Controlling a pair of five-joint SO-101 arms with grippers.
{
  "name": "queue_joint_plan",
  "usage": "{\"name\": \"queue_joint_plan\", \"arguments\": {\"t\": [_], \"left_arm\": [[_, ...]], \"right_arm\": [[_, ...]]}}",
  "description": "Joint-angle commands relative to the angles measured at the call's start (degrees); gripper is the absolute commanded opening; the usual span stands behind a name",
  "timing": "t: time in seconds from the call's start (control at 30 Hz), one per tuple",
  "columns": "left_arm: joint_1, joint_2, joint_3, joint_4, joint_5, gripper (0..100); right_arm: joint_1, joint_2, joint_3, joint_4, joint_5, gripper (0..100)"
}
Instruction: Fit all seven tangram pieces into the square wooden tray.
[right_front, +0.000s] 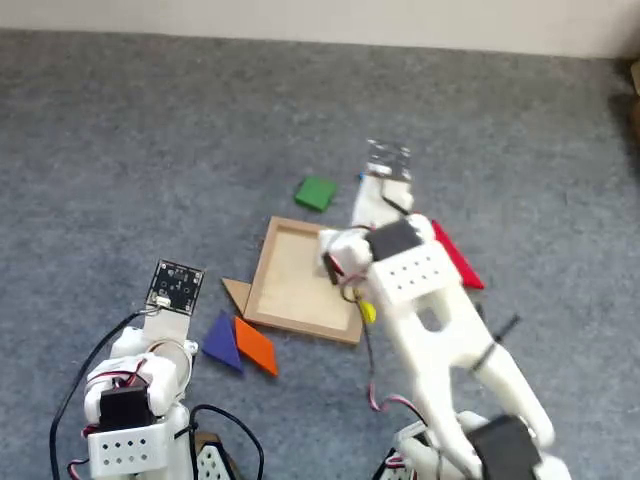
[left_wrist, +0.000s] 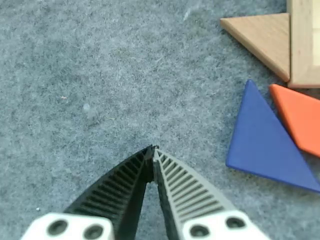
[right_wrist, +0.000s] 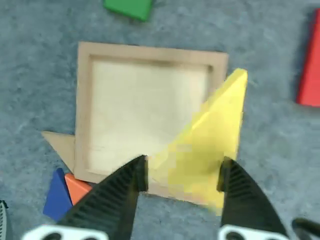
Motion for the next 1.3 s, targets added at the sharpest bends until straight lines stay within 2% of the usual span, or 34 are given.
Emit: {"name": "queue_joint_plan", "arguments": {"t": [0.0,0.1,0.23,0.43,0.73,0.87,1.07,1.27], "left_arm": [[-0.9,-1.7,1.2,0.5,-0.5,0],[-0.9,-1.7,1.2,0.5,-0.5,0],[-0.9,-1.7,1.2,0.5,-0.5,0],[-0.9,-1.7,1.2,0.5,-0.5,0],[-0.9,-1.7,1.2,0.5,-0.5,0],[-0.9,-1.7,1.2,0.5,-0.5,0],[-0.9,-1.7,1.2,0.5,-0.5,0],[-0.9,-1.7,1.2,0.5,-0.5,0]], "right_arm": [[-2.9,6.5,-6.9,-2.2,0.6,19.3],[-4.2,12.3,-10.8,-2.2,0.4,19.3],[-4.3,18.2,-15.3,-1.7,-3.6,19.3],[-3.3,20.4,-17.6,-1.3,-3.7,19.5],[9.7,20.4,-17.7,1.2,-3.3,19.2],[14.4,20.4,-17.7,1.2,4.0,18.5],[19.6,20.4,-17.7,0.7,10.9,0.1],[20.8,20.8,-17.1,-0.8,12.7,1.2]]}}
